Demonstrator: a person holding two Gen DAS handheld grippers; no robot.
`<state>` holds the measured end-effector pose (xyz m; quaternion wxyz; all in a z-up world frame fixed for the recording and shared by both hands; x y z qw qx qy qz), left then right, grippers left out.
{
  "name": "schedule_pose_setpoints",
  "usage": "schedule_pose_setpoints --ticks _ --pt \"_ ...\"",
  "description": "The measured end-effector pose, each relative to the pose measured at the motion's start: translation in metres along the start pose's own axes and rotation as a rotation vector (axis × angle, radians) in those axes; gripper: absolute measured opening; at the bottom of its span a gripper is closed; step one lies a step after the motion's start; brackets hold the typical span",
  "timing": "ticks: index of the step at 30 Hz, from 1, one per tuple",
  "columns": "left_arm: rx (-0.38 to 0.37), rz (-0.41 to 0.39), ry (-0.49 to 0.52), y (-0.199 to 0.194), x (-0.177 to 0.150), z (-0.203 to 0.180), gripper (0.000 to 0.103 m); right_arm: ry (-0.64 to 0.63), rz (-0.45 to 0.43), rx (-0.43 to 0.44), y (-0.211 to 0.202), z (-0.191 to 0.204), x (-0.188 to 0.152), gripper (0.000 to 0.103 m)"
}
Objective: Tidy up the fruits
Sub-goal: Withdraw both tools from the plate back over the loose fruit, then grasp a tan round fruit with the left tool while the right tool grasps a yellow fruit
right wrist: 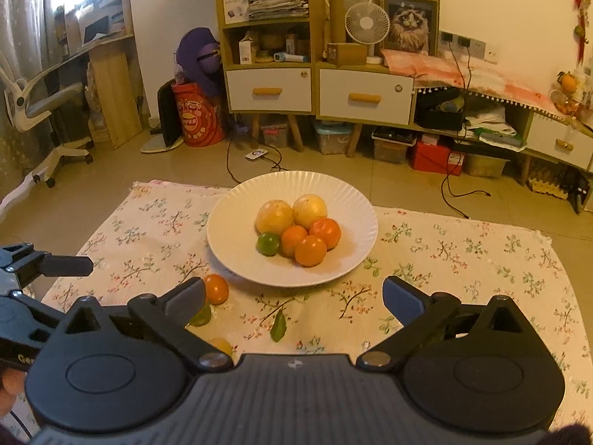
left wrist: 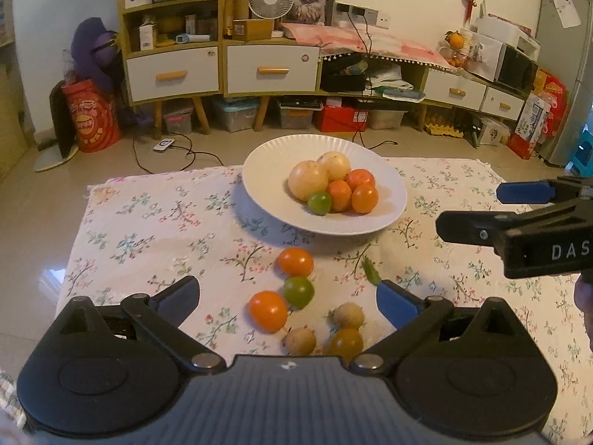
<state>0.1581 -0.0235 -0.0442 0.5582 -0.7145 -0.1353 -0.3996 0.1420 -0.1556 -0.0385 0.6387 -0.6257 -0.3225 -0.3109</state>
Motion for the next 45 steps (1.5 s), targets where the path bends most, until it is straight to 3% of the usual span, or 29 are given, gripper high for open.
schedule_pose_setpoints --ticks 25,36,45 --pt "0.014 0.044 -0.051 -0.011 -0.041 0.036 0.088 -0.062 0.068 0.006 -0.002 0.011 -0.046 0.103" --pt "0.038 0.059 -0.013 0.003 -0.06 0.053 0.088 -0.132 0.094 0.018 0.012 0.02 -0.059 0.103" --pt "-0.009 0.045 0.059 0.016 -0.061 0.033 0.088 -0.141 0.12 0.05 0.028 0.027 -0.064 0.102"
Point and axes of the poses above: each gripper's, at about its wrist camera, not at the fingertips, and y roughly the way its jaws point, z to its left, x to its top, the point moved 7 cm from there along y, roughly the way its jaws point, and after that the axes turned 1 degree about -x, right-handed, at the moved point
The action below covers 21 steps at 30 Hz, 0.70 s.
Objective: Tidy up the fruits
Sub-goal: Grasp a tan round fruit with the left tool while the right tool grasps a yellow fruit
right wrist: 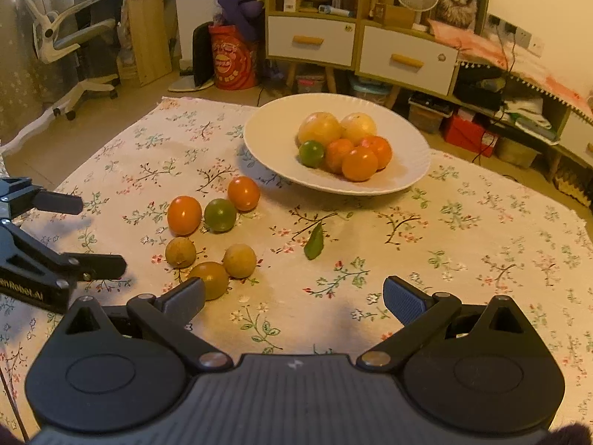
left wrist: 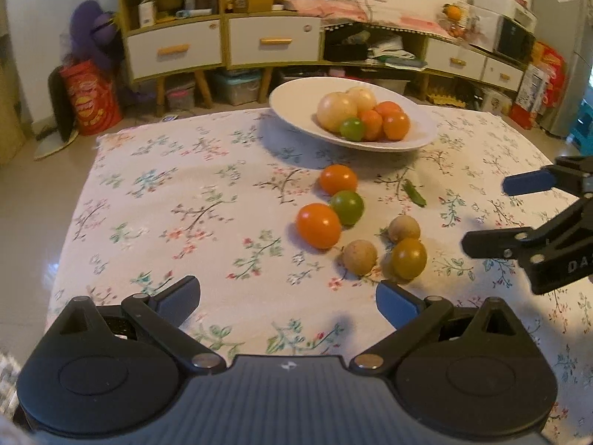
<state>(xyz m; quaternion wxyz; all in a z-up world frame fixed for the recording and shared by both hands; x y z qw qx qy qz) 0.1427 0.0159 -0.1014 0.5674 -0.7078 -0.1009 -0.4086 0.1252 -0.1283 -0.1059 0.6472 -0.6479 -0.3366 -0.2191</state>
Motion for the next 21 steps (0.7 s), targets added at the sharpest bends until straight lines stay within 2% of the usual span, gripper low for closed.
schedule_pose_setpoints --ticks 3,5,14,21 --pt "-0.022 -0.005 -0.002 0.007 0.003 -0.004 0.08 0.006 0.015 0.022 0.007 0.002 0.0 0.098" --pt "-0.045 0.003 -0.007 0.01 0.005 -0.007 0.066 0.021 0.031 0.032 0.012 0.002 0.0 0.092" --pt "-0.107 0.018 0.016 0.023 0.008 -0.025 0.037 0.063 0.066 0.045 0.027 -0.002 0.001 0.07" --pt "-0.112 0.045 0.036 0.034 0.009 -0.033 0.023 0.028 0.09 0.027 0.036 -0.004 -0.004 0.063"
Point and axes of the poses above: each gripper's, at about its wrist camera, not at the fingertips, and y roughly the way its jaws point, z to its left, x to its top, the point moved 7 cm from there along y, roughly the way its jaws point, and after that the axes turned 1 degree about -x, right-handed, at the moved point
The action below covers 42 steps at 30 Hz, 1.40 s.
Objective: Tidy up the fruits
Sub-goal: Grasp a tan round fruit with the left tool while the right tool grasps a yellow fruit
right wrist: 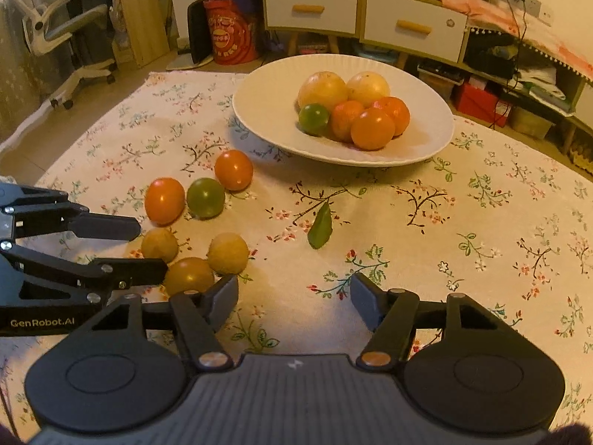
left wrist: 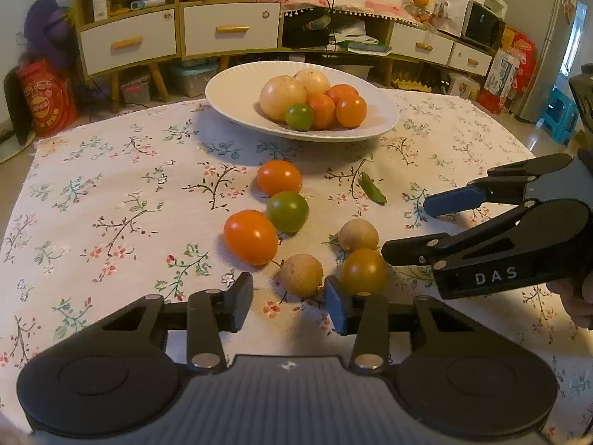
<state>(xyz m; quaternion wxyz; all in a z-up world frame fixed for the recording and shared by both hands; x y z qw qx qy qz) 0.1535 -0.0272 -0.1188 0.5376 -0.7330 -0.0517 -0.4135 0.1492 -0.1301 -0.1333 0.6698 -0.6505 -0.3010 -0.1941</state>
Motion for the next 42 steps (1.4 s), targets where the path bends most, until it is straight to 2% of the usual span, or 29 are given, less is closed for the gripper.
schedule_pose_setpoints --ticks 5,10,18,28,35,42 --pt "0.0 0.003 -0.006 0.001 0.002 -0.001 0.012 -0.018 -0.001 0.003 0.002 0.003 0.002 0.063" --pt "0.006 0.007 0.01 0.001 0.002 -0.004 0.005 -0.047 0.004 0.019 0.006 0.012 0.002 0.063" --pt "0.024 0.014 -0.018 0.0 0.003 0.004 0.005 -0.062 -0.008 0.043 0.008 0.021 0.006 0.061" --pt "0.038 0.019 -0.034 -0.004 0.001 0.01 0.005 -0.094 -0.028 0.063 0.009 0.033 0.01 0.051" --pt "0.042 0.02 -0.046 -0.006 0.001 0.012 0.005 -0.109 -0.037 0.071 0.008 0.036 0.011 0.037" --pt "0.043 0.02 -0.046 -0.006 0.001 0.012 0.004 -0.114 -0.035 0.089 0.006 0.037 0.011 0.028"
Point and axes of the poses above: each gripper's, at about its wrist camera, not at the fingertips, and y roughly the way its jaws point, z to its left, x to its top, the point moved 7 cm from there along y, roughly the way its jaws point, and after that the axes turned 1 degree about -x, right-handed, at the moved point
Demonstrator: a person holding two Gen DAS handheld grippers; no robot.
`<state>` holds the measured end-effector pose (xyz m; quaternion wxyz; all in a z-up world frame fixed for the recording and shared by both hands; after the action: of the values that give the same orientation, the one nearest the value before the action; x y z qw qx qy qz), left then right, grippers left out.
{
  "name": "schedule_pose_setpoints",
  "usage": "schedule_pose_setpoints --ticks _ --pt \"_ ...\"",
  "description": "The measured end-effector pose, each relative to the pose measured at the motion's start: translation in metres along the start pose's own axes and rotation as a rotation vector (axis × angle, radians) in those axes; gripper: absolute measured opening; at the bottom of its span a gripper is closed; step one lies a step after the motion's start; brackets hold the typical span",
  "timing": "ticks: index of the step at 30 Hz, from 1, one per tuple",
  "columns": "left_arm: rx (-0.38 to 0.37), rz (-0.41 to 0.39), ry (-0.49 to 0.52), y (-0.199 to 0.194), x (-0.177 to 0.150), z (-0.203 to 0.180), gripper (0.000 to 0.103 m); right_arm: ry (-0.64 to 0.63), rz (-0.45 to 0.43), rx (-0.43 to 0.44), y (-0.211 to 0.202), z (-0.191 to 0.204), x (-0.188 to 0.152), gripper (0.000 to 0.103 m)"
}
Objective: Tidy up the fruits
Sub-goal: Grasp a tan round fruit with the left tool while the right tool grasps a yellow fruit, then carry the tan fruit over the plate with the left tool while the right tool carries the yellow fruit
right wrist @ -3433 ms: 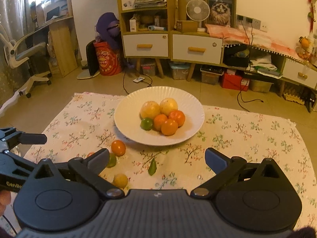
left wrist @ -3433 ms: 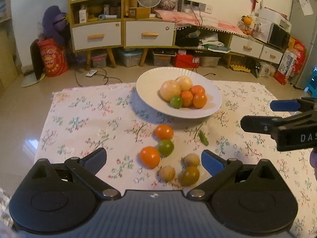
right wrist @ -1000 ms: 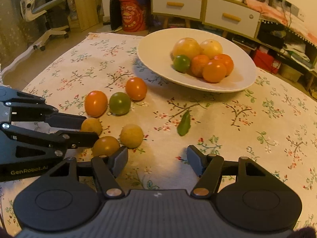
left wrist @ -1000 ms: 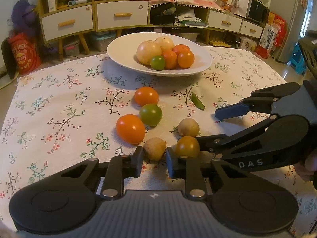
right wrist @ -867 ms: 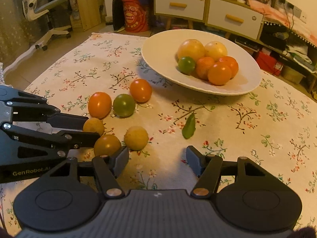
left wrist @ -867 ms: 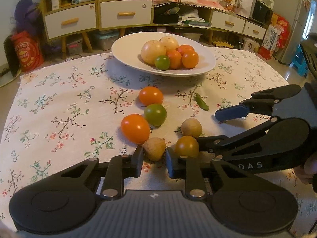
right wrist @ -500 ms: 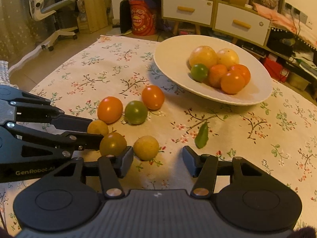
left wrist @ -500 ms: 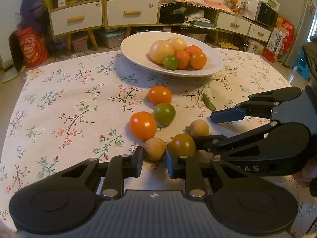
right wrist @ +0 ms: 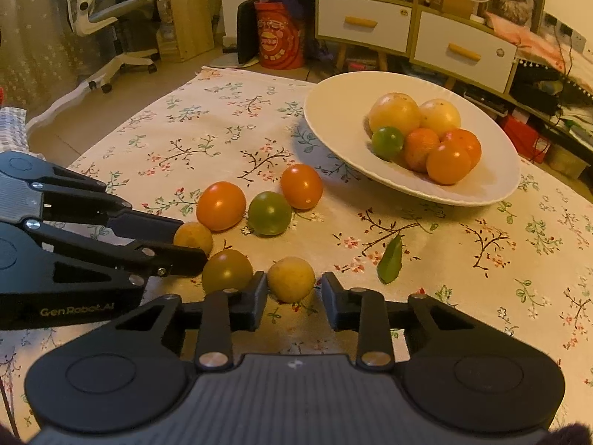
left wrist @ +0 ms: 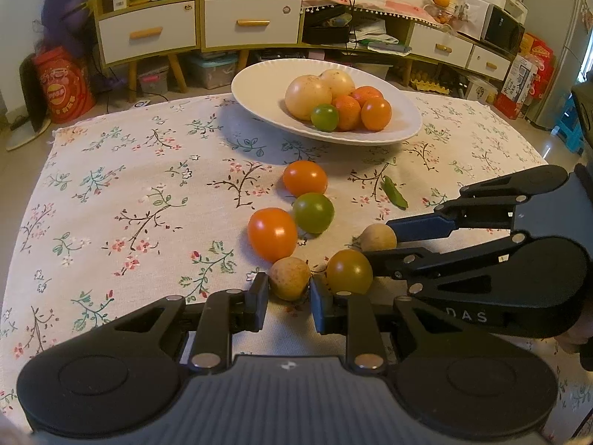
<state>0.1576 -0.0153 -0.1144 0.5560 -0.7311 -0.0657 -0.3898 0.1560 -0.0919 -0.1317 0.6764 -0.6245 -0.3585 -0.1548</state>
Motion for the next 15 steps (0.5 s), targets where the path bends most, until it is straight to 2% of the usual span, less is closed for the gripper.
schedule_pose_setpoints --ticks 9,12,15 --pt "0.002 0.002 0.001 0.0 0.0001 0.0 0.005 -0.014 -0.002 -0.001 0.0013 0.0017 0.0003 0.031" --pt "0.001 0.002 0.001 0.0 0.0 0.0 0.004 -0.026 -0.001 0.003 0.0009 0.0037 0.0006 0.025" --pt "0.004 0.003 -0.003 0.0002 0.0 -0.0007 0.004 -0.03 0.002 0.0 -0.0002 0.0043 0.0005 0.025"
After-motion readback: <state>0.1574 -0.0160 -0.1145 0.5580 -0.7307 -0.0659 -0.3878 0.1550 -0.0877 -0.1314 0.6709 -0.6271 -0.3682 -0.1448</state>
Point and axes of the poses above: each gripper's, at about its wrist camera, not at the fingertips, and y roughly the way its jaws point, z to its left, x to its top, the point moved 7 cm from there along y, roughly the way its jaws point, and after that the axes turned 1 degree about -x, right-handed, at the moved point
